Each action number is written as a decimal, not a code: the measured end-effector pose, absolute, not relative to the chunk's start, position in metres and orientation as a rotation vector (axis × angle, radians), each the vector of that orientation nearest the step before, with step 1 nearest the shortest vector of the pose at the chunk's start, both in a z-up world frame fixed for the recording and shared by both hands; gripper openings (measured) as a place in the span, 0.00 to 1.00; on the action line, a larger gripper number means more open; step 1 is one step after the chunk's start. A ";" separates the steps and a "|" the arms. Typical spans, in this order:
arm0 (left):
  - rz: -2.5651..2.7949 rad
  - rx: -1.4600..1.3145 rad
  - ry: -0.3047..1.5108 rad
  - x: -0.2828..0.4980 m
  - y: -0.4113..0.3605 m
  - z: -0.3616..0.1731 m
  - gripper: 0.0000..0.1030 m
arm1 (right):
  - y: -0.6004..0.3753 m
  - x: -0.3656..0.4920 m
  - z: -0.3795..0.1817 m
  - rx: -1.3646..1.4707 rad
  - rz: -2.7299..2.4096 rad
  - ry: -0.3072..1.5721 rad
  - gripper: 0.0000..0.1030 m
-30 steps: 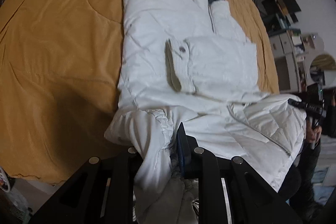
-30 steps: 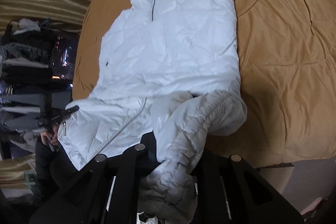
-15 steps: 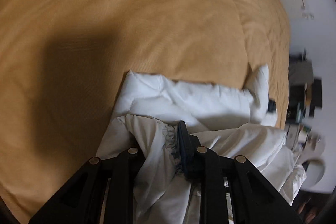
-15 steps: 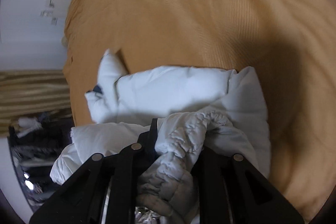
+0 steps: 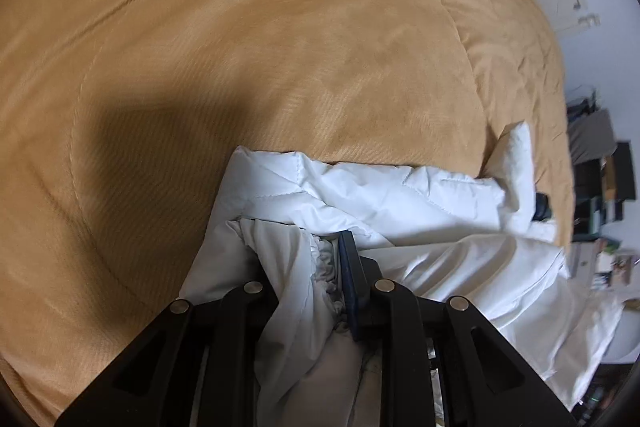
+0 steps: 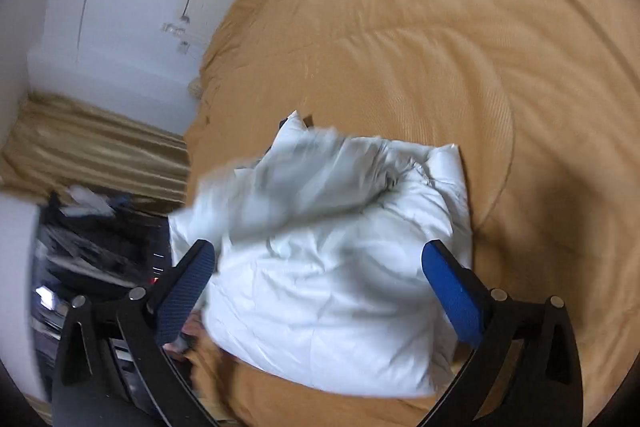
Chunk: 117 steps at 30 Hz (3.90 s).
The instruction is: Fold large clothes
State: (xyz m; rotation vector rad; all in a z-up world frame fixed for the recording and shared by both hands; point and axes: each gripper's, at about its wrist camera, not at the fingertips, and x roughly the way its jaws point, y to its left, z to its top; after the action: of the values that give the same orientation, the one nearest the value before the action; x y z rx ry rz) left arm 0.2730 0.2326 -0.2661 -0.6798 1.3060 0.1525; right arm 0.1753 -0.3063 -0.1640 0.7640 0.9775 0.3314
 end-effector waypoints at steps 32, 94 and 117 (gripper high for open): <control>0.178 -0.369 1.152 0.218 0.273 -0.119 0.20 | -0.108 0.238 -0.269 -0.094 0.131 1.034 1.00; 0.010 0.086 0.830 0.282 0.104 -0.170 0.45 | -0.248 0.288 -0.176 0.232 -0.193 0.946 0.93; 0.073 -0.052 0.864 0.169 0.148 -0.213 0.67 | -0.127 0.139 -0.183 -0.131 -0.034 0.798 0.93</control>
State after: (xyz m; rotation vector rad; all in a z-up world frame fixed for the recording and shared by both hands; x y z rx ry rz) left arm 0.1690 0.1483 -0.2134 -0.0519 0.8643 0.0726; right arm 0.1391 -0.1272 -0.1831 -0.1311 0.7983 -0.0338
